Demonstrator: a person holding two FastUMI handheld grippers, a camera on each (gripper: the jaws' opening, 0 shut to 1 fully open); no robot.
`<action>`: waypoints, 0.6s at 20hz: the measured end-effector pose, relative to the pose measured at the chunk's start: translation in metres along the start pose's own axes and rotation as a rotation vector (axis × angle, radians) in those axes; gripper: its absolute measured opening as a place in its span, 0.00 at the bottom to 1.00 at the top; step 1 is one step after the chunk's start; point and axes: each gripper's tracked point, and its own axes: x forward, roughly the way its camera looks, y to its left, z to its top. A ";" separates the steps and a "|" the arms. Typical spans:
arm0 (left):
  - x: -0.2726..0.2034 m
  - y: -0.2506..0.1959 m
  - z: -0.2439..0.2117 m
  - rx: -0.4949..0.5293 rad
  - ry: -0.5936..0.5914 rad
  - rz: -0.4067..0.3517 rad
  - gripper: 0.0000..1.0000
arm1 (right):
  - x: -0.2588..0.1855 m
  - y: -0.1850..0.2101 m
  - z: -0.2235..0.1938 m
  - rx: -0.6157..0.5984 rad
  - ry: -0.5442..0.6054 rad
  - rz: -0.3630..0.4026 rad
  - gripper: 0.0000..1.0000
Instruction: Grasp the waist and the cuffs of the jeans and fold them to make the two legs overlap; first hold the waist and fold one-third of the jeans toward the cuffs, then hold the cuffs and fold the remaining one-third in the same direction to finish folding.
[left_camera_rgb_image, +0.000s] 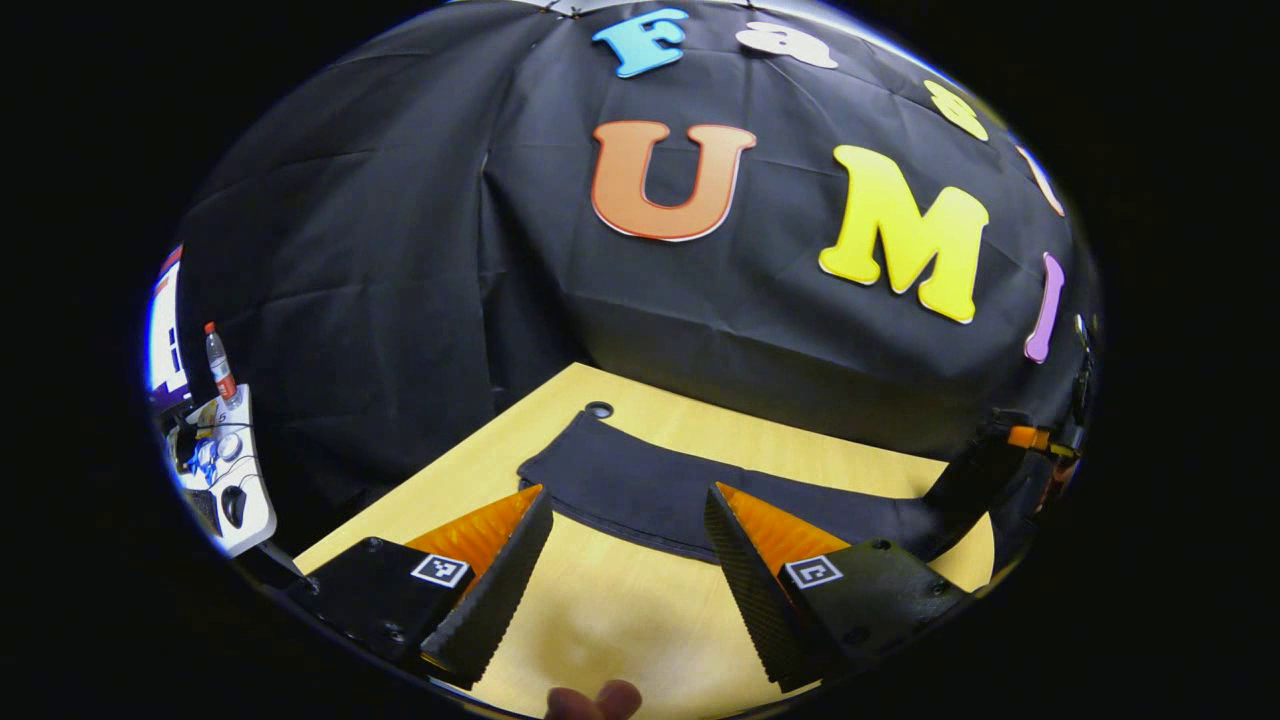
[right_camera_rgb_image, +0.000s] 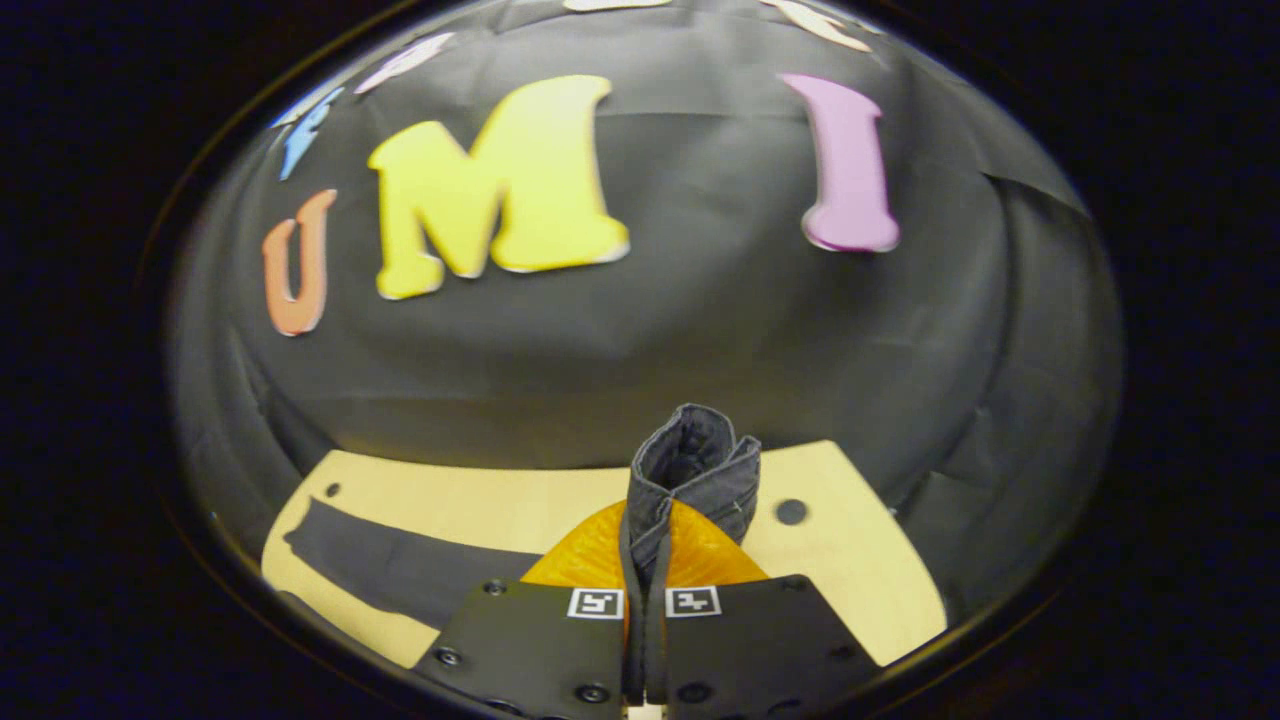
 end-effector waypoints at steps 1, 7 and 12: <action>-0.001 0.011 0.004 -0.009 -0.015 0.001 0.99 | 0.001 0.034 -0.001 -0.008 0.007 0.046 0.00; -0.009 0.093 0.010 -0.040 -0.039 0.092 0.99 | 0.036 0.165 -0.074 -0.113 0.137 0.199 0.01; -0.010 0.138 -0.004 -0.098 -0.002 0.146 0.99 | 0.076 0.196 -0.160 -0.198 0.270 0.164 0.01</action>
